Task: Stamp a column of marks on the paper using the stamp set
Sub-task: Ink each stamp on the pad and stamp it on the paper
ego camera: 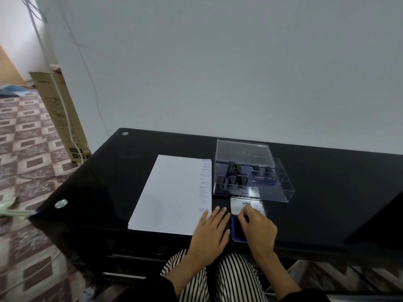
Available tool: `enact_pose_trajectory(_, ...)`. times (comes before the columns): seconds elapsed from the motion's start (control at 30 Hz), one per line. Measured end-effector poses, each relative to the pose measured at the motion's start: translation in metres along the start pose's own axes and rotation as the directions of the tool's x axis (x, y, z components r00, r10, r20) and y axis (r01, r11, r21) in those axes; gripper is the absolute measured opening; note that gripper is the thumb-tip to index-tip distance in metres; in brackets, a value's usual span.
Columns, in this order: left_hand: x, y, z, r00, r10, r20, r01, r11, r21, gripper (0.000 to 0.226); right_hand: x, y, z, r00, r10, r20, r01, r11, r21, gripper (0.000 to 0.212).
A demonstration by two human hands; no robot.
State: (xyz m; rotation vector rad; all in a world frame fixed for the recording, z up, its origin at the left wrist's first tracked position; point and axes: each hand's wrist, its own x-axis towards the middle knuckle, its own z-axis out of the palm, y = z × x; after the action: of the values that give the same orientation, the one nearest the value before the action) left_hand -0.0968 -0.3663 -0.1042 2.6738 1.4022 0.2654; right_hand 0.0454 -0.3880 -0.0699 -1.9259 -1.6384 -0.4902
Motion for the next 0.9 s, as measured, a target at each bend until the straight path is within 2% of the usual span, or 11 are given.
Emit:
enact_pose_trajectory(0.3, 0.000, 0.001, 0.002, 1.000, 0.012, -0.027, -0.012, 1.000, 0.009, 0.065, 0.004, 0.003, 0.014, 0.998, -0.018, -0.058, 0.020, 0.999, 0.037, 0.028)
enact_pose_trajectory(0.4, 0.000, 0.000, 0.003, 0.999, 0.015, -0.043, -0.014, 1.000, 0.021, 0.065, 0.000, 0.005, 0.015, 0.989, -0.043, -0.139, 0.050, 0.998, 0.046, 0.023)
enact_pose_trajectory(0.53, 0.000, 0.001, 0.004, 0.996, 0.024, -0.087, -0.023, 1.000, 0.018, 0.066, -0.006, 0.006, 0.014, 0.975, -0.057, -0.216, 0.068, 0.997, 0.042, 0.031)
enact_pose_trajectory(0.9, 0.000, 0.001, 0.001, 0.996, 0.025, -0.090, -0.025, 1.000, -0.005, 0.066, -0.016, 0.009, 0.013, 0.970, -0.087, -0.226, 0.101, 0.994, 0.052, 0.028)
